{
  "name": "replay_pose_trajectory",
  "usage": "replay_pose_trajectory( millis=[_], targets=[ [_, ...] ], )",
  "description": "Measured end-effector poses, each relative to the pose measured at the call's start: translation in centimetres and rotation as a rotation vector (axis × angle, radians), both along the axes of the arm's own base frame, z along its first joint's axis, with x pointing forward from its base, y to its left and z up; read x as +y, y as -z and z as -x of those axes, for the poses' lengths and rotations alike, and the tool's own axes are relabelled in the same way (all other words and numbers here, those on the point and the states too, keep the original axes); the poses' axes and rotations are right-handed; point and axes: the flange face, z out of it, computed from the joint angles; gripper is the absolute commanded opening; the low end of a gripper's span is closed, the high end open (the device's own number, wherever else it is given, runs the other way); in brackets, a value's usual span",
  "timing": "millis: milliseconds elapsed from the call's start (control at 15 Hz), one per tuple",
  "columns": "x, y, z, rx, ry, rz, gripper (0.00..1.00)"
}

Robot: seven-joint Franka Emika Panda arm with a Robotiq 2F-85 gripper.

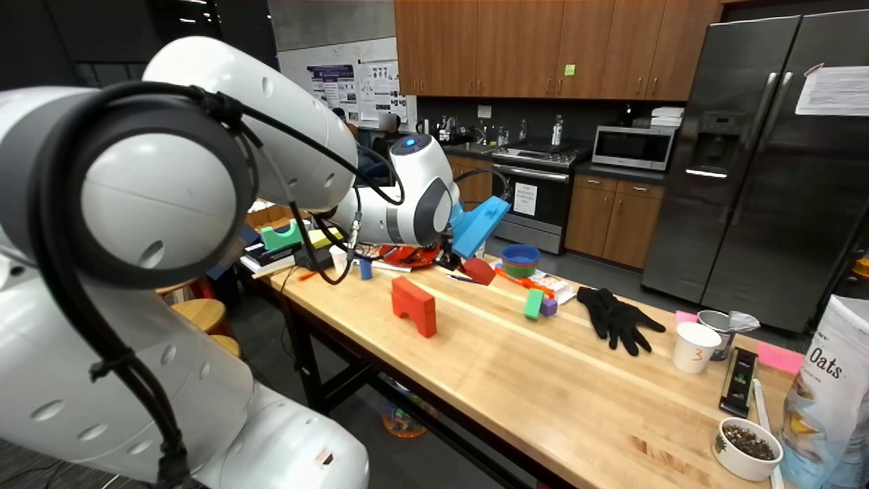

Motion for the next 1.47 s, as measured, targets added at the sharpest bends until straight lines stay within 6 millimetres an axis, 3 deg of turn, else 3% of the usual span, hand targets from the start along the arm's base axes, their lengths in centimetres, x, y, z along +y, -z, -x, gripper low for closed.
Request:
replay_pose_trajectory(
  millis=[467, 533, 800, 1133, 1467],
  targets=[
    [0.0, 0.0, 0.0, 0.000, 0.000, 0.000, 0.40],
    [0.0, 0.0, 0.0, 0.000, 0.000, 0.000, 0.15],
    [0.2, -0.1, -0.1, -0.001, -0.004, -0.001, 0.15],
    [1.8, -3.7, -1.7, -0.028, -0.038, 0.003, 0.15],
    [5.5, -6.3, -3.0, -0.046, -0.108, -0.052, 0.15]
  ],
)
